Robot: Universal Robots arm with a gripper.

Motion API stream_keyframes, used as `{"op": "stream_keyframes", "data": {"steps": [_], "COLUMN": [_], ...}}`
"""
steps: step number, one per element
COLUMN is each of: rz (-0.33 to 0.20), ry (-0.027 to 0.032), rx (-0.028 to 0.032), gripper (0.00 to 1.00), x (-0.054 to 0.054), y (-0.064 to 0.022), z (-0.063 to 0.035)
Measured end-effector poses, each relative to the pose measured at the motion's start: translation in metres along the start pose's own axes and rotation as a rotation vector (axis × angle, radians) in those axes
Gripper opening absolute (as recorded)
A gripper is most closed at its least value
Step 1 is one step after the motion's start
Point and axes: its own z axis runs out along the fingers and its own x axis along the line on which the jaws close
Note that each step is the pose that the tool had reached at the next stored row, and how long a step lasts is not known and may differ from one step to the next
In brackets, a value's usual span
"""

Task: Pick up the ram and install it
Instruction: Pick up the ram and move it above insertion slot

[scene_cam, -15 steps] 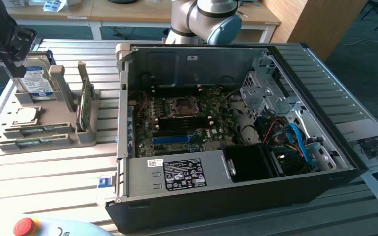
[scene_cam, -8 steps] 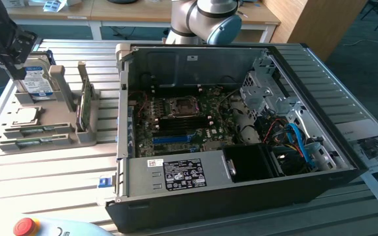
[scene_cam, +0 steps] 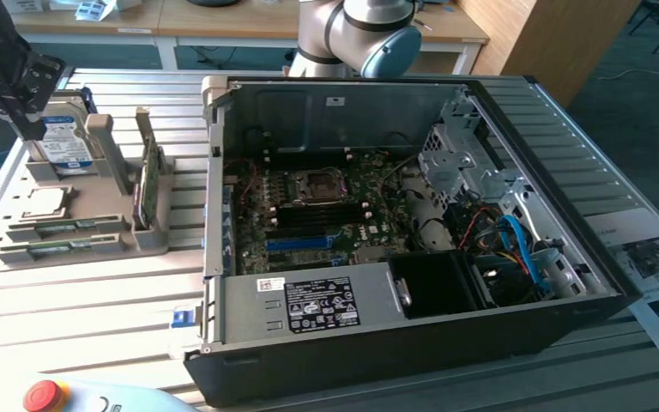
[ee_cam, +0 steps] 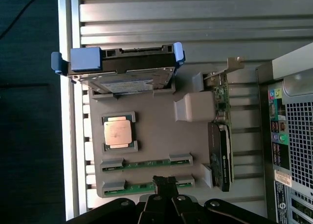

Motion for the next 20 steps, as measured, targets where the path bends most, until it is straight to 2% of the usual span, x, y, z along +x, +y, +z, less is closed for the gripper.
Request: {"op": "stream_keyframes", "data": {"steps": [10,15,20], "rz": [-0.016,-0.063,-0.132], "ry": [0.0008,0.0028,0.0059], "rx": [-0.0004,-0.0015,-0.0031], "gripper": [0.10,0.10,0.10], "x": [0.0001,0.0000,0.0000], "y": [0.0000,0.0000,0.0000], "z": [0.0000,0.0000,0.0000]}}
